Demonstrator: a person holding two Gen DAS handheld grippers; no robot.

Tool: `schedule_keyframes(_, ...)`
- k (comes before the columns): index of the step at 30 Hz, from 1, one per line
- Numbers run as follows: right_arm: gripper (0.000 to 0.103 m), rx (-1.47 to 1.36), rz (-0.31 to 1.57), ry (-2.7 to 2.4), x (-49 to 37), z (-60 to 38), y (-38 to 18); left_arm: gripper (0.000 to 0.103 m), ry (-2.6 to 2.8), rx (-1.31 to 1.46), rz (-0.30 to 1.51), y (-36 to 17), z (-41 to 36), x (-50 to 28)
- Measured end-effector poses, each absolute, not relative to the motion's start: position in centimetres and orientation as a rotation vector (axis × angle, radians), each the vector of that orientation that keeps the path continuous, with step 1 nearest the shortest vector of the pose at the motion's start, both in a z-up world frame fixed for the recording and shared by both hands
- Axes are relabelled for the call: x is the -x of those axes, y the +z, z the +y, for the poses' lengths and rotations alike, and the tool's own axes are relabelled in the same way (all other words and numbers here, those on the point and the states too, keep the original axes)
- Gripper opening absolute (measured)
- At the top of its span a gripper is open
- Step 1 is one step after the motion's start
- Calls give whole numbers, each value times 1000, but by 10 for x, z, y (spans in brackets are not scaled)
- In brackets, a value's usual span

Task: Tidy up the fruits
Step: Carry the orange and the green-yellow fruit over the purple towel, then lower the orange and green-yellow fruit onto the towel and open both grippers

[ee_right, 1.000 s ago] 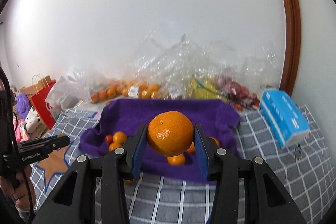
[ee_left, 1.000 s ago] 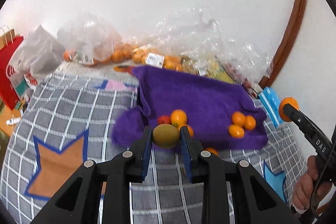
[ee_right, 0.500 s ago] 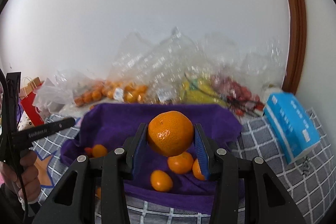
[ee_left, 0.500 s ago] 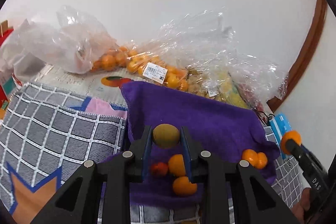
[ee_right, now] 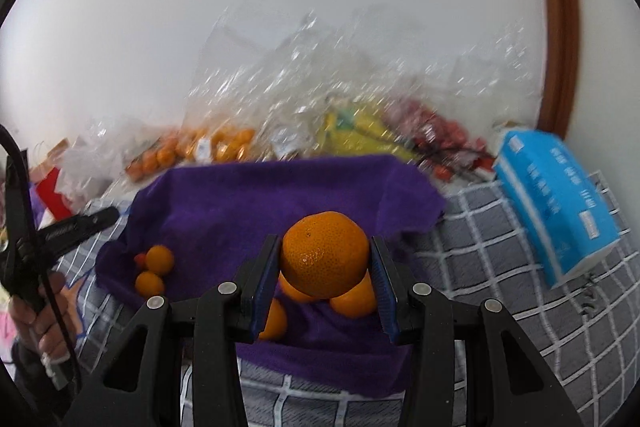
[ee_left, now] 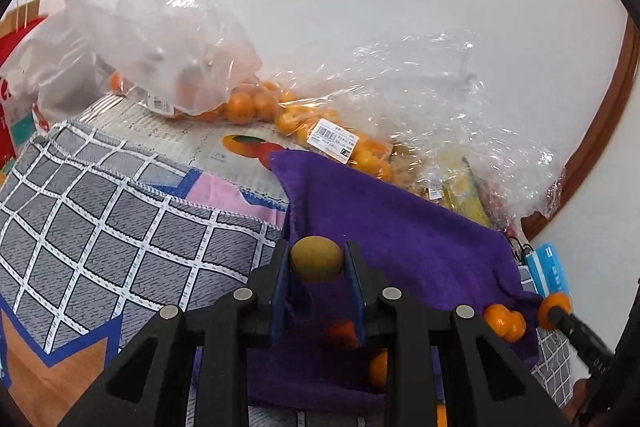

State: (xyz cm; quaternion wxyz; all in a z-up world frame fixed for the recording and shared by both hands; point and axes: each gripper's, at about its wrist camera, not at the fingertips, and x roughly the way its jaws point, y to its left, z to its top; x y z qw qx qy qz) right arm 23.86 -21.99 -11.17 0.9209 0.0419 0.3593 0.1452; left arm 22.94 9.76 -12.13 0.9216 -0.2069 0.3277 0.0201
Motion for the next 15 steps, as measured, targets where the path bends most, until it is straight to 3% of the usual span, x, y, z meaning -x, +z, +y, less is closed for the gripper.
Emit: schedule_keyframes(15,44,59,843,303,-241,-195,-135,25,-1,399,697,-128,87,-231)
